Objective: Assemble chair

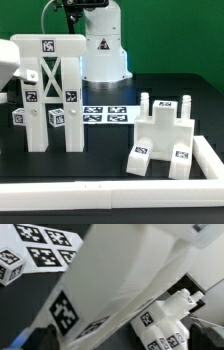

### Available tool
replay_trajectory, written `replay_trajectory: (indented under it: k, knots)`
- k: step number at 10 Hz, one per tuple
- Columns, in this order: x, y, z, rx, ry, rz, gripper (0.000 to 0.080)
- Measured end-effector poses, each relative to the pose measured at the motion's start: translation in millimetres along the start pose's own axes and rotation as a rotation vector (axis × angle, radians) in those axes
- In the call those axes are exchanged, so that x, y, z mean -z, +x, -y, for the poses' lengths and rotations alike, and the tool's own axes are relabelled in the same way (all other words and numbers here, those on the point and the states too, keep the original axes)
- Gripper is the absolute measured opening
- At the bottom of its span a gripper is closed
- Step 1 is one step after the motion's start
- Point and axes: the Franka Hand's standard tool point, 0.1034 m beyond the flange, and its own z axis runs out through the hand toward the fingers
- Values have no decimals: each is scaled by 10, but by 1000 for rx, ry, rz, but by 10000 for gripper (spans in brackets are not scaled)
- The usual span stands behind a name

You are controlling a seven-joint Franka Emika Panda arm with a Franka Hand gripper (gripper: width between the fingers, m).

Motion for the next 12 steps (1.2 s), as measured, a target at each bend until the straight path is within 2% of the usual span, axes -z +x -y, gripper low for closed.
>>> replay_trajectory:
  k: [1,3,12]
  knots:
    - [28,9,-111,-11,41,-2,649]
    - [2,9,-192,-53,55,14,649]
    - [-6,11,-203,-29,55,15,649]
